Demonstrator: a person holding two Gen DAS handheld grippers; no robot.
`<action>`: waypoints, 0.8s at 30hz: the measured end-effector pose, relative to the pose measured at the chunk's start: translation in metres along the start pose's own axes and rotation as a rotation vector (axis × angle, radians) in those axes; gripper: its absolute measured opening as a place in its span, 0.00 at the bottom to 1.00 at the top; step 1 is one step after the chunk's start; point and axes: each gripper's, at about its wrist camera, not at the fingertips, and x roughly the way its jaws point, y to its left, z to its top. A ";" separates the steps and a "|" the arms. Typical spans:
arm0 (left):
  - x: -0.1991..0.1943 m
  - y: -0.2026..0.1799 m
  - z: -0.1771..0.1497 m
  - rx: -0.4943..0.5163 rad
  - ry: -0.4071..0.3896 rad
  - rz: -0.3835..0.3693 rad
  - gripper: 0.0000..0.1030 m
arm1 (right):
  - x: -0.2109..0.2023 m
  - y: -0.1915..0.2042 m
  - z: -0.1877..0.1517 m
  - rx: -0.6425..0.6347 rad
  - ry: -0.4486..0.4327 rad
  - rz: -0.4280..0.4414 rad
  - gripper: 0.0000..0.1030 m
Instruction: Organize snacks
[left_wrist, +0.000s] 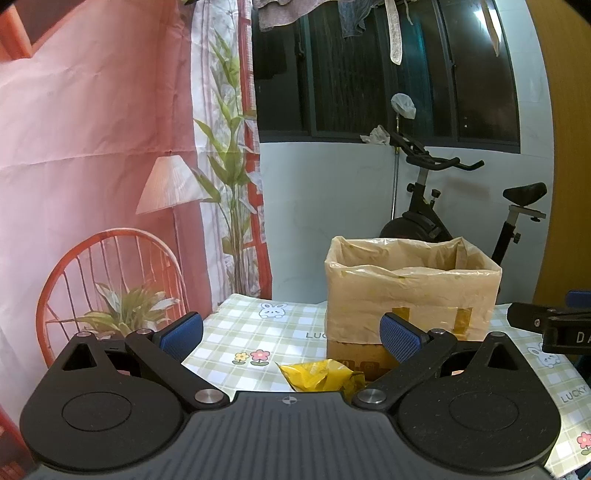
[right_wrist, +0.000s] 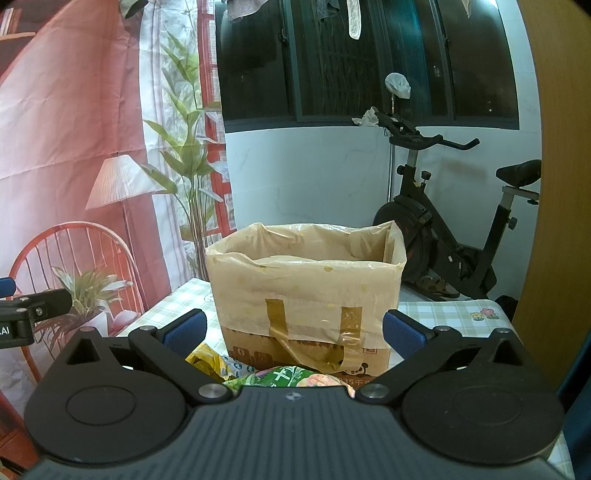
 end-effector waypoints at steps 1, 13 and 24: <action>0.000 0.000 0.000 -0.001 0.001 0.000 1.00 | 0.000 0.000 0.000 0.000 0.000 0.000 1.00; 0.001 0.001 0.000 -0.007 0.004 0.003 1.00 | 0.000 0.000 0.000 0.000 0.000 0.000 1.00; 0.002 0.002 0.000 -0.013 0.009 -0.001 1.00 | 0.001 0.002 -0.002 -0.003 0.005 0.001 1.00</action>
